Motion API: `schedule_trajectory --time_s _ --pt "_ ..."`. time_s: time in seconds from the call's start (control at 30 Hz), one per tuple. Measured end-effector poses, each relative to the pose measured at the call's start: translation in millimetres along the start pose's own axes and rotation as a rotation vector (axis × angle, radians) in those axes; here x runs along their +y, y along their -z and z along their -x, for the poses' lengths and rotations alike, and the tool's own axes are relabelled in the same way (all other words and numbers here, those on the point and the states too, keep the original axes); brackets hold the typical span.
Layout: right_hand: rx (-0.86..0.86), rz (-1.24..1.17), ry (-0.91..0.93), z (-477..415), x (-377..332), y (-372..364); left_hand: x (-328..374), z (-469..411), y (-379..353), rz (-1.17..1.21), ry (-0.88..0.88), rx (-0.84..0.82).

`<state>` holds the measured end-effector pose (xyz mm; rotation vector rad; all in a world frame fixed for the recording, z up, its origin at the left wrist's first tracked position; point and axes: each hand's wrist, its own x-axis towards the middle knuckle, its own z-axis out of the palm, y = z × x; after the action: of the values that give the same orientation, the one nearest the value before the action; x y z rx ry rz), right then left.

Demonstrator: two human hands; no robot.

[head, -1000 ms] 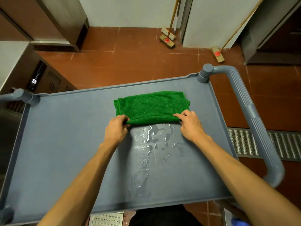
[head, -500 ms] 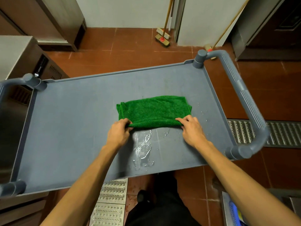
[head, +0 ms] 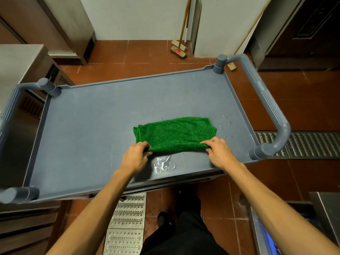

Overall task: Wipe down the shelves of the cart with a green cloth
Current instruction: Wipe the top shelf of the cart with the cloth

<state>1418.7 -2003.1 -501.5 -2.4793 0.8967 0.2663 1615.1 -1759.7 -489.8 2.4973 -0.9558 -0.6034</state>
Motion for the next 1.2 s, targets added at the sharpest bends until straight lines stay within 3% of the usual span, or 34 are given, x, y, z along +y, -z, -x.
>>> schedule_trajectory --time_s 0.47,0.87,1.2 --pt "-0.054 0.001 0.054 67 -7 8 -22 55 17 -0.014 -0.11 -0.09" --pt "-0.24 -0.016 0.005 90 -27 32 -30 78 36 -0.079 -0.09 -0.225" --pt "-0.26 -0.136 0.022 79 -44 65 -23 66 73 0.021 -0.119 -0.188"
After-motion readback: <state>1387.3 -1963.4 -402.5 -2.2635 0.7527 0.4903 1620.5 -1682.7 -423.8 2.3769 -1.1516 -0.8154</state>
